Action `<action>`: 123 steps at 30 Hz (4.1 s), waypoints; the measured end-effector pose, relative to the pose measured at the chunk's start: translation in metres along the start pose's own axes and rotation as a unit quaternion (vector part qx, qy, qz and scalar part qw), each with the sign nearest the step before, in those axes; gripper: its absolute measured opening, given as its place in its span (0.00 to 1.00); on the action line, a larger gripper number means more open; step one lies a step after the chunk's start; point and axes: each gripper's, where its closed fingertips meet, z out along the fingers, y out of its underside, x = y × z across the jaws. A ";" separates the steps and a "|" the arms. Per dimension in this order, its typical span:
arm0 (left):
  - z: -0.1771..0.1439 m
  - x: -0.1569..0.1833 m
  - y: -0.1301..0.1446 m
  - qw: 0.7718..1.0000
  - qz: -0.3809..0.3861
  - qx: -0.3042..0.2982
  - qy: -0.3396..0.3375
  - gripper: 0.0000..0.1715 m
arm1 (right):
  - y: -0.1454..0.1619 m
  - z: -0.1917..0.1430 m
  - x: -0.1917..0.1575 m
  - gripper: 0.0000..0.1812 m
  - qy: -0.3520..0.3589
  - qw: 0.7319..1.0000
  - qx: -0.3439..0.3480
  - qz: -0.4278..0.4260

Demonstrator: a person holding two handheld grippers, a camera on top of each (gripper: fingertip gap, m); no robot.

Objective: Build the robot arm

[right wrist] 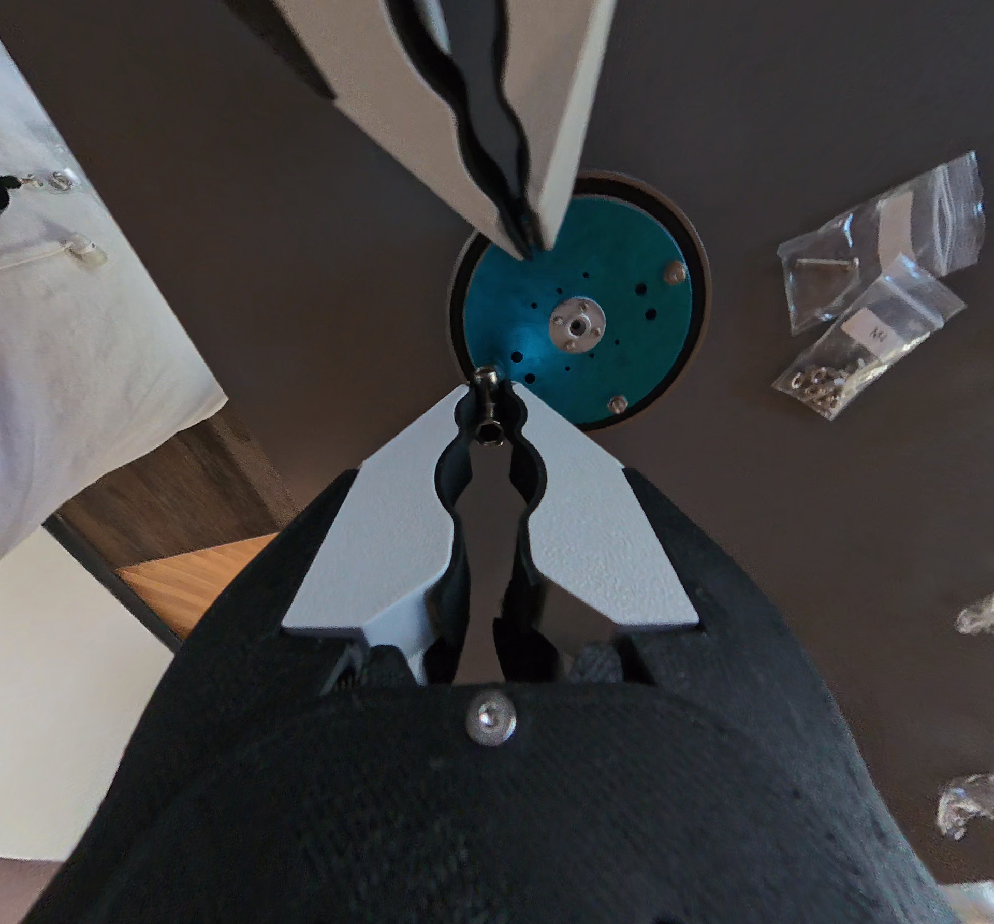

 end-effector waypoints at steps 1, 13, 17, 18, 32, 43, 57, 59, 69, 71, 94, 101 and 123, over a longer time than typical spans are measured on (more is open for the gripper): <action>0.000 0.002 0.000 1.000 -0.007 -0.001 -0.004 0.01 | 0.001 0.000 0.001 0.04 0.007 1.000 -0.003 0.012; 0.009 0.031 -0.019 1.000 -0.008 0.010 -0.018 0.06 | 0.022 -0.002 0.013 0.04 0.049 0.992 -0.013 0.113; -0.024 -0.005 -0.019 0.996 -0.022 0.069 -0.043 0.09 | 0.023 -0.003 0.014 0.04 0.057 0.992 -0.013 0.108; -0.025 -0.013 -0.017 0.996 -0.024 0.068 -0.042 0.10 | 0.023 -0.003 0.014 0.04 0.061 0.992 -0.014 0.106; 0.011 -0.016 -0.001 0.998 0.018 0.000 0.060 0.01 | 0.025 -0.003 0.015 0.04 0.047 0.989 -0.011 0.139; 0.012 0.044 -0.015 0.998 -0.036 -0.002 0.055 0.01 | 0.025 -0.003 0.029 0.04 0.059 0.984 -0.014 0.165; 0.004 0.015 -0.018 0.995 -0.022 0.040 0.084 0.08 | 0.020 -0.003 0.030 0.04 0.068 0.987 -0.028 0.141; 0.009 0.016 -0.013 0.997 0.007 0.021 0.074 0.00 | 0.018 -0.003 0.030 0.04 0.068 0.987 -0.028 0.139; 0.023 0.047 -0.030 0.997 -0.004 0.026 0.072 0.00 | -0.001 -0.001 0.029 0.04 0.051 0.988 -0.005 0.146; 0.025 0.043 -0.036 0.998 0.019 0.040 0.033 0.01 | -0.005 0.000 0.027 0.04 0.044 0.989 -0.003 0.141; -0.031 -0.015 0.007 0.996 -0.063 0.025 -0.050 0.02 | -0.002 0.000 0.018 0.04 -0.009 0.915 0.007 0.402; -0.018 -0.023 0.011 0.996 -0.092 0.002 -0.019 0.06 | -0.006 -0.001 0.018 0.04 0.040 0.919 0.021 0.392; -0.027 -0.018 0.008 0.998 -0.052 0.025 -0.015 0.03 | -0.007 -0.006 0.019 0.04 0.068 0.988 -0.029 -0.133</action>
